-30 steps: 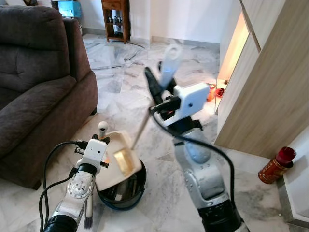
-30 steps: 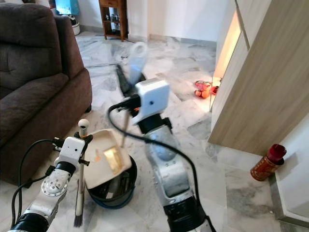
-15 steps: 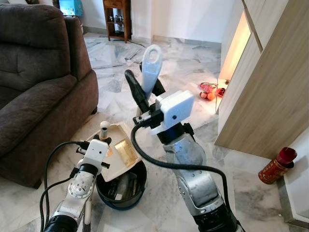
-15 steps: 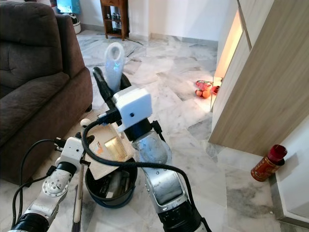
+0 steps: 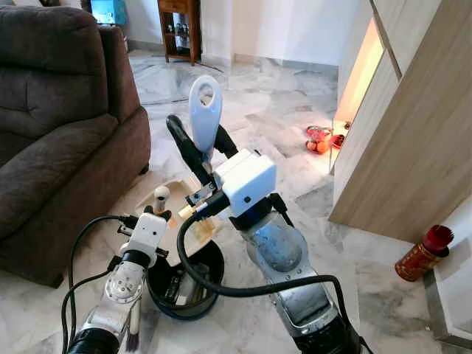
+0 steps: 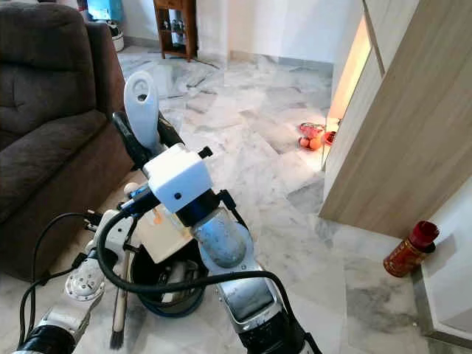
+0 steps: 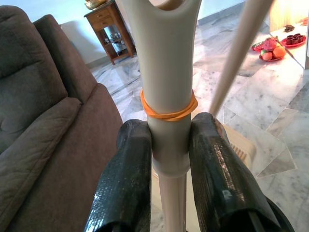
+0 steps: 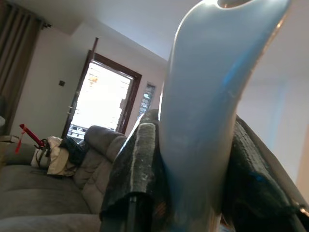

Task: Sweep floor

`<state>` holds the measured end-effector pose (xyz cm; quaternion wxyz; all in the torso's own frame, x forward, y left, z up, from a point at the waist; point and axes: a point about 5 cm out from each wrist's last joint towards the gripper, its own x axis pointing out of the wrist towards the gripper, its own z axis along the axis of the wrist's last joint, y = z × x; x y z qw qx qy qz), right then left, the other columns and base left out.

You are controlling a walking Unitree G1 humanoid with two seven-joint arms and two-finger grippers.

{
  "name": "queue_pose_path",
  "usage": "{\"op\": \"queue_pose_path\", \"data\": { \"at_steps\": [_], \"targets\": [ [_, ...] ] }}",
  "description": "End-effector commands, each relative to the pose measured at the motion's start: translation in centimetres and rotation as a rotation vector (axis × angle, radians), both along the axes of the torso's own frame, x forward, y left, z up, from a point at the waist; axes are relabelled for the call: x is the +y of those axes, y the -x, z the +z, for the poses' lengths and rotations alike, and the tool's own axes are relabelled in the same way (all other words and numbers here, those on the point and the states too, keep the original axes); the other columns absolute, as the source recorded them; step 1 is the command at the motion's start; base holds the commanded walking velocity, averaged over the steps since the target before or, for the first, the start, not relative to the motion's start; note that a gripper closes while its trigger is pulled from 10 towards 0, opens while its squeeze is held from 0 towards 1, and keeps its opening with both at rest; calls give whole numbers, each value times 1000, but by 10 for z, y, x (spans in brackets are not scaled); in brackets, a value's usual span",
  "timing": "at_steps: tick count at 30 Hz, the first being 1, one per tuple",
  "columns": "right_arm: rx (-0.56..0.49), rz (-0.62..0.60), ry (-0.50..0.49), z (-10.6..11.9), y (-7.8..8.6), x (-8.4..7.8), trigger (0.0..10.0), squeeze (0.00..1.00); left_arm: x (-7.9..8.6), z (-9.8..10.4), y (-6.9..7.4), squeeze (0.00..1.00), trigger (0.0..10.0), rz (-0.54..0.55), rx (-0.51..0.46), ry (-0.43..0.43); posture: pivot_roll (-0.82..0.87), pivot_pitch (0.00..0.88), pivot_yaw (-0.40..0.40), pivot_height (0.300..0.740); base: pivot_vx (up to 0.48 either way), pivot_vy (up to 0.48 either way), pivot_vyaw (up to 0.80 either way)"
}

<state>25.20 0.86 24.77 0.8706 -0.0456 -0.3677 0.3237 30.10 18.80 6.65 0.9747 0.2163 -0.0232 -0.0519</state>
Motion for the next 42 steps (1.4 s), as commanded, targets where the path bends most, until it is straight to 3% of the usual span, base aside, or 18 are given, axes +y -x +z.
{"op": "queue_pose_path", "data": {
  "at_steps": [1,9,13,18,30,36,38,42],
  "targets": [
    [-135,50,-20,18,17,4,10000,0,-1,8,-4,0,10000,-19,-38,-23,61,0,4,740,0,0,0],
    [-135,50,-20,18,17,4,10000,0,-1,8,-4,0,10000,-19,-38,-23,61,0,4,740,0,0,0],
    [-195,139,91,10,31,17,10000,0,-1,8,-5,0,10000,-21,-38,-24,61,0,6,740,0,0,0],
    [-233,171,140,9,37,22,10000,0,-1,8,-5,0,10000,-23,-38,-24,61,0,7,740,0,0,0],
    [-233,174,169,5,38,22,10000,0,-1,9,-6,0,10000,-25,-38,-25,58,0,10,740,0,0,0],
    [-231,129,195,1,31,19,10000,0,-2,8,-6,0,10000,-27,-36,-25,58,0,8,740,0,0,0],
    [-232,23,232,-4,20,13,10000,0,-2,8,-5,0,10000,-28,-35,-26,59,0,7,740,0,0,0],
    [-208,-75,255,-7,7,5,10000,0,-2,8,-5,0,10000,-28,-34,-26,57,0,7,740,0,0,0]
  ]
}}
